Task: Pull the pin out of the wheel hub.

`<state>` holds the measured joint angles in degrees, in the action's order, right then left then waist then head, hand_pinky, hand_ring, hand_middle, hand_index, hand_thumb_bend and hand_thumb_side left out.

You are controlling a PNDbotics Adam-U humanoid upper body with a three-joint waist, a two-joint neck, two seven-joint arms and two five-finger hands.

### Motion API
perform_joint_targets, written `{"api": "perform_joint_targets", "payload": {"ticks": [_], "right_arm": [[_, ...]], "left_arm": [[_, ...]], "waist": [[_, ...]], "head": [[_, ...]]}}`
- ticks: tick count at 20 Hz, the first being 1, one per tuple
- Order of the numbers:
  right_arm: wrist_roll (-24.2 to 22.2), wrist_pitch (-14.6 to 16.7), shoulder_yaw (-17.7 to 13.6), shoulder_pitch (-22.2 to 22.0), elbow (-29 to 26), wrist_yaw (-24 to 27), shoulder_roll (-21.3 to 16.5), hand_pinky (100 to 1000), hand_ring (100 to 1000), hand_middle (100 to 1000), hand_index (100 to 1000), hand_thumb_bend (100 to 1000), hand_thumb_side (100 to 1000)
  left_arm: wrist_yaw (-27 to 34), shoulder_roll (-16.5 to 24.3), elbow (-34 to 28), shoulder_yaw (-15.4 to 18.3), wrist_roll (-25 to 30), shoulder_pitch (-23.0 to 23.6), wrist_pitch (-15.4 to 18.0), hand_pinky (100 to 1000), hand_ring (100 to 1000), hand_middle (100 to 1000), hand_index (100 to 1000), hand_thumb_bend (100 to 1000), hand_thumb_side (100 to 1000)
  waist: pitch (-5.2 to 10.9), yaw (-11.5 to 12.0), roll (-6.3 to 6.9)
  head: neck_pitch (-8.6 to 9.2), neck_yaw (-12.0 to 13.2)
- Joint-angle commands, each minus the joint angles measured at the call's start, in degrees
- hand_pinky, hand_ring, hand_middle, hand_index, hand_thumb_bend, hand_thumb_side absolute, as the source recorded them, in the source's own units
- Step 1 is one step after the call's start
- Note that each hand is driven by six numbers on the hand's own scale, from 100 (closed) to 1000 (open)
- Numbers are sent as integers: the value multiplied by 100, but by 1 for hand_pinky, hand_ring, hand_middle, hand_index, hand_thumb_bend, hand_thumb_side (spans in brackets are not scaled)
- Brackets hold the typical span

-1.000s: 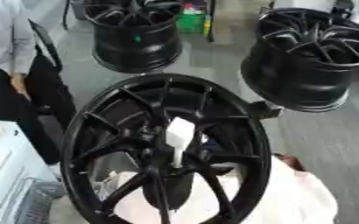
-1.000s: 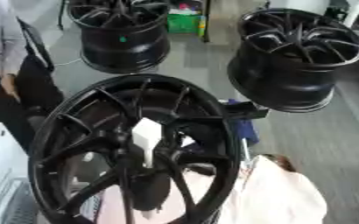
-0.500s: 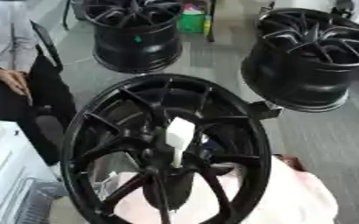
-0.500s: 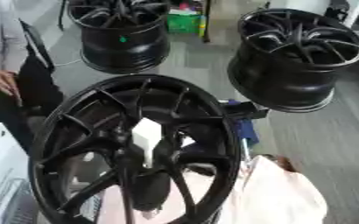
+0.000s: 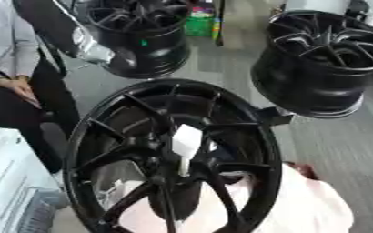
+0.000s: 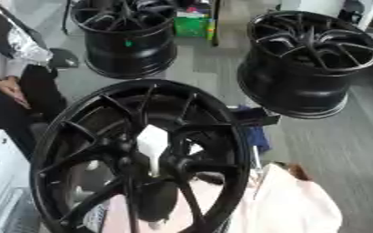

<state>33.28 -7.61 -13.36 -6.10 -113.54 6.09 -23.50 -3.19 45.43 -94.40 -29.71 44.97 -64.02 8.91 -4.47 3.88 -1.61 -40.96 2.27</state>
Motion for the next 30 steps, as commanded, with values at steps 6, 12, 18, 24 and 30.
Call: {"api": "perform_joint_targets", "payload": {"ticks": [6, 12, 18, 24, 30], "right_arm": [[-46, -13, 7, 44, -106, 43, -151, 698, 680, 708, 749, 100, 724], [-67, -24, 28, 57, -106, 63, -145, 697, 680, 707, 748, 100, 727], [-61, -32, 33, 59, -106, 81, -126, 697, 678, 706, 748, 100, 730], [-62, -43, 39, 61, -106, 107, -90, 697, 678, 706, 748, 100, 733], [-66, -57, 52, 47, -106, 139, -52, 696, 676, 705, 747, 100, 738]], "left_arm": [[287, -275, 104, -406, 688, -369, -71, 811, 798, 708, 851, 501, 490], [378, -95, -474, -670, 260, -323, -626, 812, 804, 714, 851, 509, 468], [272, 31, -991, -1006, -107, -292, -1157, 818, 811, 729, 855, 527, 458], [318, 170, -1361, -1034, -153, -187, -1530, 820, 814, 734, 865, 526, 446], [278, 172, -1653, -1136, -185, -175, -1966, 823, 817, 736, 883, 521, 418]], "waist": [[15, -1, -4], [-9, -1, 14], [-40, -11, 24], [-74, -21, 29], [-84, -17, 26]], "head": [[136, -26], [161, -56], [148, -72], [148, -96], [105, -124]]}}
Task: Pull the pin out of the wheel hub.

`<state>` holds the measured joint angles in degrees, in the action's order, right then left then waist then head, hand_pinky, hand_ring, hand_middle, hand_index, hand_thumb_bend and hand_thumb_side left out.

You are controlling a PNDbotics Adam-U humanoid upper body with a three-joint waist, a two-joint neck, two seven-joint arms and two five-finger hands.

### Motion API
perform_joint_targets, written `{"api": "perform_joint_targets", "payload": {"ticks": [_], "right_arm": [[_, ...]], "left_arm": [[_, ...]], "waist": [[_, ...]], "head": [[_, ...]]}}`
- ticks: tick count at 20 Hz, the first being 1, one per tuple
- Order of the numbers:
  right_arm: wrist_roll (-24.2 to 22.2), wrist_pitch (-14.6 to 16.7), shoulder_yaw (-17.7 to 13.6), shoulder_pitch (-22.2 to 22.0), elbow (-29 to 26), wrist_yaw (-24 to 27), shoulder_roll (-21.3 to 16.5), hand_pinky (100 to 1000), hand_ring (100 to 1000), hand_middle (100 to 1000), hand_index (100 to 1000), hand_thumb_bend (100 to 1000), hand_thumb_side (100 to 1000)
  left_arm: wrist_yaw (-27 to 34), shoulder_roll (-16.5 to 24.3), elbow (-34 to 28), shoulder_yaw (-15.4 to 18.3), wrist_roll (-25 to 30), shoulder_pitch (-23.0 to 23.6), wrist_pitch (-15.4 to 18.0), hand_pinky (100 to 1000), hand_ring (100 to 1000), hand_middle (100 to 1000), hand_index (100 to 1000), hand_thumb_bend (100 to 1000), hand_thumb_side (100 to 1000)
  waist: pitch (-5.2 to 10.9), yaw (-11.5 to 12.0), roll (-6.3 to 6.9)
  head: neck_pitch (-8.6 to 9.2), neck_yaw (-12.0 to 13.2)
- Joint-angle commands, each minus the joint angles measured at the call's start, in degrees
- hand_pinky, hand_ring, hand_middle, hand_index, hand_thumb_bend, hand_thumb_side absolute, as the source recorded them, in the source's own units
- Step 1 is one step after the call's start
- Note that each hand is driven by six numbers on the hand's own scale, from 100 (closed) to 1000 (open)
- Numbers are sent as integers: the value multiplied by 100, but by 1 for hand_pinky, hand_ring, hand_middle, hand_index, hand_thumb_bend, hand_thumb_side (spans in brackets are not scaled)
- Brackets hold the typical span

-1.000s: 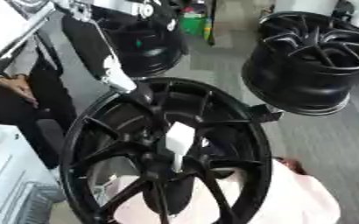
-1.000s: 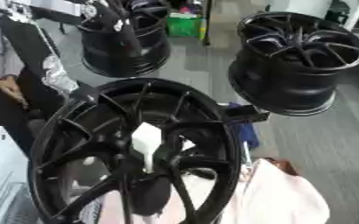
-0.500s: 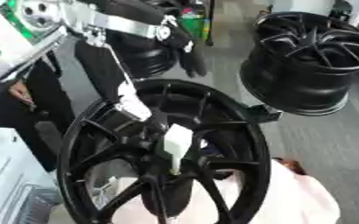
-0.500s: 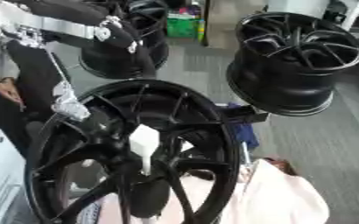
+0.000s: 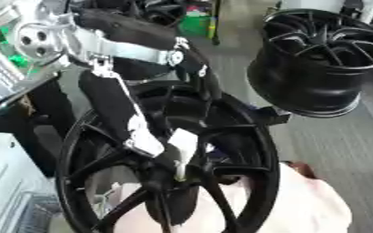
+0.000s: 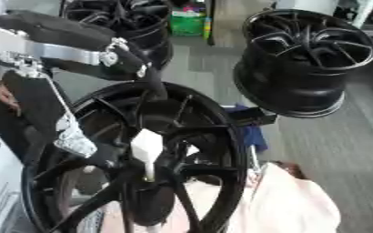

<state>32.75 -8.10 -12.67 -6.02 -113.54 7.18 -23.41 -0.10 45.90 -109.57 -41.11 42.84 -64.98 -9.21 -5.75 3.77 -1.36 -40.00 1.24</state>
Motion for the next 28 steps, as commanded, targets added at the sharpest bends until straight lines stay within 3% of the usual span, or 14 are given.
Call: {"api": "perform_joint_targets", "payload": {"ticks": [1, 7, 14, 28], "right_arm": [[-16, -11, -13, 37, -106, 39, -52, 696, 675, 704, 747, 100, 738], [-9, -16, -9, 32, -106, 68, -4, 696, 673, 702, 746, 100, 741], [-19, -17, -6, 43, -106, 82, 37, 696, 672, 701, 746, 100, 743], [-38, -18, -6, 85, -106, 120, 130, 696, 672, 702, 746, 100, 750]], "left_arm": [[-35, 121, -153, -17, 69, -73, -212, 825, 819, 739, 886, 520, 407], [-365, 92, -36, -96, 185, 18, -427, 844, 852, 783, 884, 499, 364], [-858, 8, 210, -184, 79, 160, -631, 830, 835, 755, 845, 482, 361], [-1370, -269, 967, -275, 107, 466, -243, 839, 848, 776, 881, 512, 318]], "waist": [[40, -7, 0], [15, -22, -1], [-7, -44, -1], [-93, -100, -14]], "head": [[8, -20], [37, -28], [48, -31], [122, 0]]}}
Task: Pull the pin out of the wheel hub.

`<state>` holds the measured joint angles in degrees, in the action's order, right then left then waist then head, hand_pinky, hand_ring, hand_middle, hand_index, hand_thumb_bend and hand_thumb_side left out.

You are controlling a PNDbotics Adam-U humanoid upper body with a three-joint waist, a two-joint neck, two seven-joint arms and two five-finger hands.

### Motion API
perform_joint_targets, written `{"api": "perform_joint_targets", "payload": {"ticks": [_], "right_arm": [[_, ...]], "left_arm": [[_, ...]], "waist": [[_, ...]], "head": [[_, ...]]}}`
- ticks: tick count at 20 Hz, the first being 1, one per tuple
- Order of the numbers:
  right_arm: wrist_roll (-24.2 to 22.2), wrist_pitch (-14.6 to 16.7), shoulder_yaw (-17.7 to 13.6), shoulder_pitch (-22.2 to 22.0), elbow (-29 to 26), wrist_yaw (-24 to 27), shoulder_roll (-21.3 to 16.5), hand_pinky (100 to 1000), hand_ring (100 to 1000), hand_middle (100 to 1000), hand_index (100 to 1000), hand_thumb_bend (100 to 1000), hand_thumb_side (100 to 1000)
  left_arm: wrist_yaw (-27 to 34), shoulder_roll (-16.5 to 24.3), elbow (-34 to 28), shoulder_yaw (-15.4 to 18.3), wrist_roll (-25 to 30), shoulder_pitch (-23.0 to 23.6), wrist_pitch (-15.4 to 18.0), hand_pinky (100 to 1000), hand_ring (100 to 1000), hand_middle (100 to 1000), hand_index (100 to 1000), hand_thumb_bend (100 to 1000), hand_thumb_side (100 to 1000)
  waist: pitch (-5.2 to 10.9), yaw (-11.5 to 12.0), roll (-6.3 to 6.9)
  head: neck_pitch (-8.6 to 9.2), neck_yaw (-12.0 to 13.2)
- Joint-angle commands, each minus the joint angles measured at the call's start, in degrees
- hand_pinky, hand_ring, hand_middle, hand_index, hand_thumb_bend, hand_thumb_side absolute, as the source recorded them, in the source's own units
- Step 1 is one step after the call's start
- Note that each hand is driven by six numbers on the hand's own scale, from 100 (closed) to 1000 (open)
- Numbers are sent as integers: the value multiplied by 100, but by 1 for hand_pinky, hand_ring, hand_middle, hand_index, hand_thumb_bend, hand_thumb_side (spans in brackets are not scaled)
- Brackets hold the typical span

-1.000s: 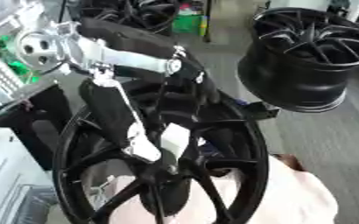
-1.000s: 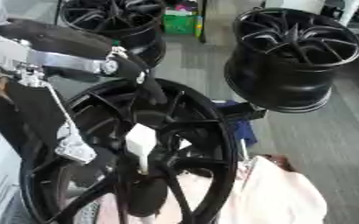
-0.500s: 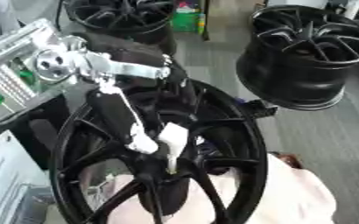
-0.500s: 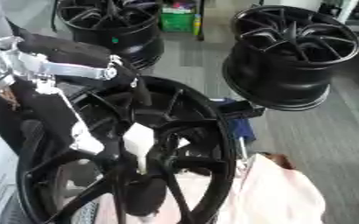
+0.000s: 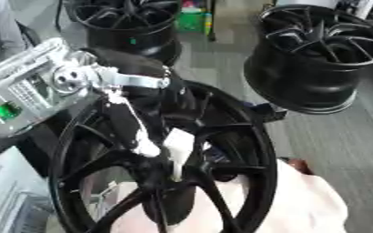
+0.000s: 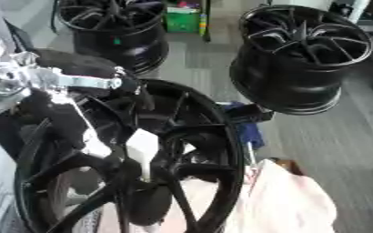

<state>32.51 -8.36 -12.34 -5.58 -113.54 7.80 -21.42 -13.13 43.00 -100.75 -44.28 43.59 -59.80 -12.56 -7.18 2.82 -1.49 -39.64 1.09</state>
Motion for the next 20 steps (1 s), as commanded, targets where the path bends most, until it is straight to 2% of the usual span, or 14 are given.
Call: {"api": "perform_joint_targets", "payload": {"ticks": [1, 10, 20], "right_arm": [[-13, 7, -39, 46, -106, 62, -59, 696, 672, 702, 746, 100, 751], [-4, 5, -44, 60, -106, 86, -11, 696, 671, 702, 746, 100, 753], [-21, -2, -39, 64, -106, 98, 24, 697, 672, 702, 746, 100, 755]], "left_arm": [[-79, 4, 135, 47, 42, -35, 123, 839, 848, 777, 882, 513, 315], [-174, -136, 444, 53, 11, 75, 291, 837, 841, 768, 870, 514, 281], [-251, -287, 674, 39, -27, 154, 411, 834, 832, 753, 868, 507, 304]], "waist": [[43, -7, -1], [-2, -21, -17], [-31, -28, -39]], "head": [[86, 21], [100, 40], [124, 48]]}}
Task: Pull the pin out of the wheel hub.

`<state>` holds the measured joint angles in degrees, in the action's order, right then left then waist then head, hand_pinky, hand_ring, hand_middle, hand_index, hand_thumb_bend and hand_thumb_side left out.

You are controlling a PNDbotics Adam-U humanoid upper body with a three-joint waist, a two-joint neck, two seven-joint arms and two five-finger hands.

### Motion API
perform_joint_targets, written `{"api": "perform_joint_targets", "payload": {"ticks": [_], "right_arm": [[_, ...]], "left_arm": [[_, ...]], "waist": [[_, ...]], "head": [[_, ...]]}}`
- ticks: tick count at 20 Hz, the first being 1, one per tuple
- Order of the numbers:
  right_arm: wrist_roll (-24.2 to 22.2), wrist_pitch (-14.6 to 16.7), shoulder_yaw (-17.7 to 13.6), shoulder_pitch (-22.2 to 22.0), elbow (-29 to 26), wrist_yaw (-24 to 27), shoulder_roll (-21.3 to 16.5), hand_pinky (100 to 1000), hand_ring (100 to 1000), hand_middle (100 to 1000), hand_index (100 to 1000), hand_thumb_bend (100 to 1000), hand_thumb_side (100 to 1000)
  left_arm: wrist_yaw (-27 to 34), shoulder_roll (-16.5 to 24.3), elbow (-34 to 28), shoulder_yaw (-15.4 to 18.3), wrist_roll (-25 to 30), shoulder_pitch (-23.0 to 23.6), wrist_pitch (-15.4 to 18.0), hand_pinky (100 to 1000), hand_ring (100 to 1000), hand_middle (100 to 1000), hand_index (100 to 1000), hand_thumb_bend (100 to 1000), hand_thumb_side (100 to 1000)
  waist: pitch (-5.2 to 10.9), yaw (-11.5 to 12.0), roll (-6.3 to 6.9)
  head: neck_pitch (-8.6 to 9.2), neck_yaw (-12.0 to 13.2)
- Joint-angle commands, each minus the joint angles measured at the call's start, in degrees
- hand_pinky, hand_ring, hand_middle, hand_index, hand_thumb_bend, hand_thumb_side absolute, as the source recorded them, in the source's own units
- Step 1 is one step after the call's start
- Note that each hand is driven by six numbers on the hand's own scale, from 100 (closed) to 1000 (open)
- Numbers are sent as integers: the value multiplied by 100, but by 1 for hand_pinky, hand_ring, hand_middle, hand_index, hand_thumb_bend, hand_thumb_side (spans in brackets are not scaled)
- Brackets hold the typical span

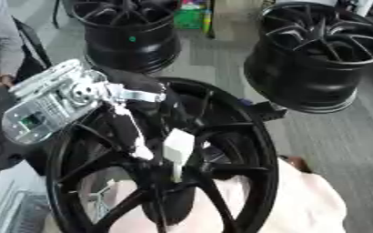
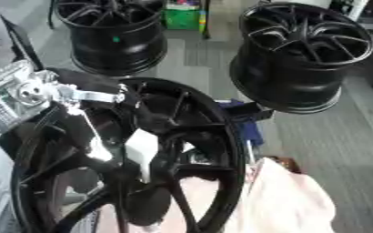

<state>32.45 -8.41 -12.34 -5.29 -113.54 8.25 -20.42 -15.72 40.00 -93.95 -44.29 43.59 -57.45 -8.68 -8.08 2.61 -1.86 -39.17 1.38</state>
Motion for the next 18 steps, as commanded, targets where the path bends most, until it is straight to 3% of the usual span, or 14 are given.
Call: {"api": "perform_joint_targets", "payload": {"ticks": [1, 8, 18], "right_arm": [[-14, 0, -40, 37, -106, 55, -69, 697, 672, 702, 746, 100, 756], [6, 4, -59, 60, -106, 55, -58, 698, 672, 703, 746, 100, 754], [35, 20, -77, 90, -106, 73, -17, 698, 671, 701, 746, 100, 756]], "left_arm": [[24, 4, -1, 39, -31, -82, 16, 834, 831, 752, 869, 509, 307], [146, -21, -8, 36, -12, -100, -41, 832, 827, 744, 872, 512, 330], [127, -115, 41, 17, -31, -60, -57, 821, 811, 718, 854, 479, 293]], "waist": [[56, -7, -3], [40, -17, 4], [6, -58, 15]], "head": [[79, 19], [67, 8], [84, 8]]}}
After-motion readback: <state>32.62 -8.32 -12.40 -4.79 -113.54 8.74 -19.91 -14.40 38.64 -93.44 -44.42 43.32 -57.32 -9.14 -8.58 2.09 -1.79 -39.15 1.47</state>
